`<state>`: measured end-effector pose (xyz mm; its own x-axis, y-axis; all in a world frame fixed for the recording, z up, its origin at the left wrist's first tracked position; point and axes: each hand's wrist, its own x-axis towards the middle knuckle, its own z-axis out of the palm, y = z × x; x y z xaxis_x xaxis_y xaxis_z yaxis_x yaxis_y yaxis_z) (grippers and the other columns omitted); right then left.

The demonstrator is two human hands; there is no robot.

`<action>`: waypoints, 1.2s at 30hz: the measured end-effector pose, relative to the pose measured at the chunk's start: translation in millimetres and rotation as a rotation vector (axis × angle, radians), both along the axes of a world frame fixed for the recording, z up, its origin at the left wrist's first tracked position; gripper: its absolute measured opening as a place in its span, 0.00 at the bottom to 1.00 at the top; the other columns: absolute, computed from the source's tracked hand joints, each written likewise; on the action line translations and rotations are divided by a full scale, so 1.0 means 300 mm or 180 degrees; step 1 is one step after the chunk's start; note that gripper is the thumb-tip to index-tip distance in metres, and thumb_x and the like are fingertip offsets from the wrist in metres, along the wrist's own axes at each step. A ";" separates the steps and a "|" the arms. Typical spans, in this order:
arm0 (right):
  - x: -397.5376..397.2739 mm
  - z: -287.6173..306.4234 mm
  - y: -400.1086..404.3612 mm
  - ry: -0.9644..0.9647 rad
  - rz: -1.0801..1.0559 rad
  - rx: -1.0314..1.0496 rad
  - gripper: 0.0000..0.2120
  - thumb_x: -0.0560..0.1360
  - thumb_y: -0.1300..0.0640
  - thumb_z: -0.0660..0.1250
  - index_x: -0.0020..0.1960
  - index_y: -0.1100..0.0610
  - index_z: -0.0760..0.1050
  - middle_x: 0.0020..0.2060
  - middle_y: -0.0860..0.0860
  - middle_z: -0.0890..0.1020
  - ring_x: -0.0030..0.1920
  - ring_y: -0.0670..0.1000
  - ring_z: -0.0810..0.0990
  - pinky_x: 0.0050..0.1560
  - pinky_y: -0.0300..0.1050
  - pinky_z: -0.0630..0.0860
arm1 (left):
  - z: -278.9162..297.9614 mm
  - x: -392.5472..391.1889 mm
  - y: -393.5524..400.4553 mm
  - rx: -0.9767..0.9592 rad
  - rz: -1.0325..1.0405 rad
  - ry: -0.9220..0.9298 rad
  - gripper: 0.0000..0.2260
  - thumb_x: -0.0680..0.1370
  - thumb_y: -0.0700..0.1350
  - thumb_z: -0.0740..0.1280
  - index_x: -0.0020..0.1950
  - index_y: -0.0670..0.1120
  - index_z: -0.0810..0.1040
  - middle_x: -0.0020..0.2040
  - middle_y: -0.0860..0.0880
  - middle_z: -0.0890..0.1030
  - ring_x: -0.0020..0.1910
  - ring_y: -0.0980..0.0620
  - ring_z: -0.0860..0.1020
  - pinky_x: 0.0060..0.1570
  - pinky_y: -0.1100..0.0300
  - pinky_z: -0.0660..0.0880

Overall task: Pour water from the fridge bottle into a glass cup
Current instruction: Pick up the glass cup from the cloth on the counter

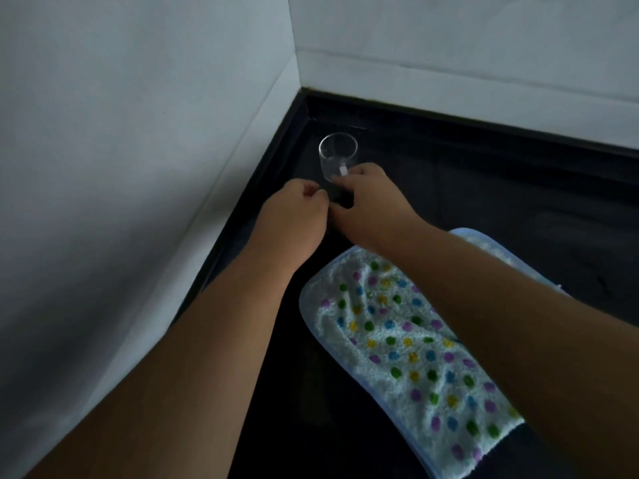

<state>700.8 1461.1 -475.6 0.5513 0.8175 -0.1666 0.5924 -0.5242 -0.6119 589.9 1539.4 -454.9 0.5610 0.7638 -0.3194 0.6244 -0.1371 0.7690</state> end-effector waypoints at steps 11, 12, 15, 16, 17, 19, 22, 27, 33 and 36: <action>-0.122 0.001 -0.153 0.0022 0.0350 0.0511 0.12 0.78 0.63 0.66 0.59 0.61 0.83 0.60 0.53 0.82 0.57 0.53 0.80 0.55 0.41 0.74 | -0.009 0.028 -0.087 -0.0413 0.0415 -0.0411 0.07 0.81 0.51 0.70 0.51 0.48 0.84 0.45 0.49 0.86 0.47 0.51 0.86 0.54 0.47 0.84; -0.118 0.011 -0.167 0.0030 0.0372 0.0533 0.12 0.77 0.63 0.66 0.58 0.60 0.84 0.59 0.51 0.82 0.56 0.51 0.81 0.54 0.41 0.75 | 0.002 0.026 -0.091 -0.0441 0.0400 -0.0430 0.06 0.81 0.49 0.70 0.50 0.48 0.84 0.45 0.49 0.86 0.47 0.52 0.86 0.54 0.48 0.84; -0.102 0.055 -0.224 0.0244 0.0367 0.0630 0.13 0.77 0.64 0.67 0.56 0.56 0.86 0.55 0.48 0.86 0.48 0.42 0.81 0.47 0.34 0.75 | 0.020 0.021 -0.105 -0.0370 0.0271 -0.0466 0.05 0.82 0.47 0.69 0.50 0.49 0.84 0.46 0.50 0.87 0.47 0.52 0.86 0.53 0.51 0.85; -0.099 0.073 -0.247 0.0555 0.0188 0.0711 0.11 0.76 0.65 0.67 0.52 0.55 0.87 0.50 0.48 0.87 0.41 0.40 0.81 0.40 0.32 0.74 | 0.034 0.016 -0.118 -0.0238 0.0198 -0.0410 0.05 0.83 0.48 0.69 0.50 0.50 0.84 0.46 0.51 0.87 0.47 0.52 0.86 0.52 0.53 0.85; -0.096 0.092 -0.271 0.0950 -0.0084 0.0836 0.10 0.76 0.66 0.68 0.47 0.55 0.86 0.46 0.51 0.88 0.34 0.40 0.79 0.34 0.32 0.73 | 0.043 0.010 -0.130 -0.0072 0.0152 -0.0365 0.06 0.83 0.48 0.68 0.51 0.50 0.83 0.46 0.51 0.87 0.46 0.53 0.86 0.51 0.54 0.84; -0.082 0.120 -0.322 0.1739 -0.0805 0.1149 0.09 0.76 0.67 0.69 0.43 0.56 0.84 0.45 0.55 0.88 0.33 0.43 0.82 0.34 0.37 0.77 | 0.065 -0.004 -0.163 0.0164 0.0129 -0.0376 0.05 0.84 0.48 0.67 0.52 0.50 0.81 0.47 0.52 0.86 0.46 0.56 0.86 0.54 0.52 0.84; -0.044 0.140 -0.410 0.2072 -0.1442 0.1099 0.15 0.75 0.63 0.75 0.58 0.52 0.78 0.55 0.48 0.85 0.49 0.48 0.87 0.45 0.49 0.86 | 0.118 -0.044 -0.228 0.0409 -0.0182 -0.0402 0.04 0.85 0.49 0.66 0.53 0.51 0.80 0.47 0.54 0.85 0.45 0.64 0.85 0.54 0.55 0.83; -0.017 0.236 -0.546 0.1475 -0.0729 0.0792 0.32 0.69 0.58 0.81 0.70 0.47 0.74 0.60 0.46 0.82 0.54 0.47 0.85 0.54 0.52 0.85 | 0.244 -0.098 -0.374 0.0581 -0.1094 -0.0368 0.07 0.85 0.49 0.65 0.58 0.49 0.80 0.48 0.56 0.86 0.46 0.67 0.84 0.51 0.60 0.83; -0.036 0.407 -0.710 0.0596 -0.0201 0.0483 0.31 0.67 0.53 0.82 0.67 0.50 0.75 0.57 0.47 0.82 0.55 0.48 0.83 0.58 0.54 0.83 | 0.347 -0.164 -0.549 0.0912 -0.1148 -0.0473 0.08 0.86 0.48 0.64 0.62 0.49 0.79 0.50 0.58 0.84 0.48 0.70 0.82 0.49 0.72 0.79; -0.076 0.455 -0.791 0.0737 -0.0191 0.0634 0.34 0.68 0.54 0.82 0.70 0.48 0.72 0.58 0.45 0.82 0.51 0.42 0.82 0.57 0.49 0.83 | 0.381 -0.188 -0.608 0.1087 -0.1210 -0.0446 0.08 0.86 0.48 0.64 0.62 0.48 0.80 0.47 0.60 0.82 0.48 0.74 0.80 0.45 0.79 0.74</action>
